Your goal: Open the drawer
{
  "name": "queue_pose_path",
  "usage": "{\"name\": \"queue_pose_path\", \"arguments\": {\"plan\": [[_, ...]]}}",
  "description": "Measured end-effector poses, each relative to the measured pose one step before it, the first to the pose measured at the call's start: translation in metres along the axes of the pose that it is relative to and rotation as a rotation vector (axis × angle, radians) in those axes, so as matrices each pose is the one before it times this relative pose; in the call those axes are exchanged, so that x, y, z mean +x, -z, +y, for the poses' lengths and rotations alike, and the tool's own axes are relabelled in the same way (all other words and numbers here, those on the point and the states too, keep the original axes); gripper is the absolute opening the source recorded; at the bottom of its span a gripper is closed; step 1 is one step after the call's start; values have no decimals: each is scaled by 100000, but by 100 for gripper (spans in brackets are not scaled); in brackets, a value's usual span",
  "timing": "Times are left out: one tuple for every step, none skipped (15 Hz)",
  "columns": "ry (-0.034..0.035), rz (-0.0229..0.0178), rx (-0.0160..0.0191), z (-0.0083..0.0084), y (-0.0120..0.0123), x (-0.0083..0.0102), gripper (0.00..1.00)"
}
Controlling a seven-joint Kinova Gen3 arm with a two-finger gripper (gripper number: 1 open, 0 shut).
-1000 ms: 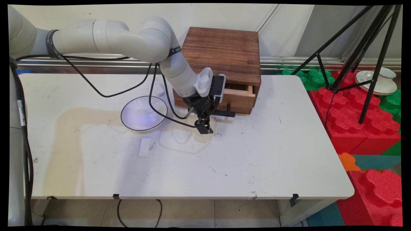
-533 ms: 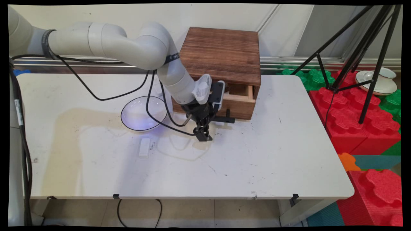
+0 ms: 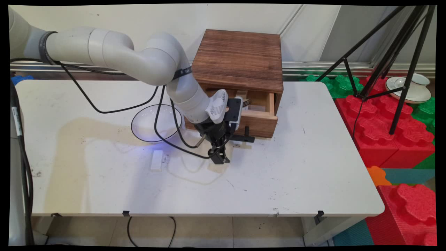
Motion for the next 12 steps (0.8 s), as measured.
{"name": "queue_pose_path", "arguments": {"plan": [[129, 215, -351, 461, 15, 43, 100], [72, 193, -406, 474, 14, 47, 100], [18, 167, -460, 470, 5, 51, 100], [15, 161, -365, 398, 8, 39, 100], [21, 183, -395, 466, 17, 43, 100], [7, 166, -350, 385, 11, 40, 100], [0, 111, -221, 257, 11, 26, 100], [-29, 167, -341, 372, 16, 40, 100], [-19, 73, -206, 247, 10, 21, 100], [-54, 165, -320, 361, 14, 39, 100], [-99, 214, -436, 472, 19, 63, 100], [-59, 149, -295, 373, 29, 33, 100]]}}
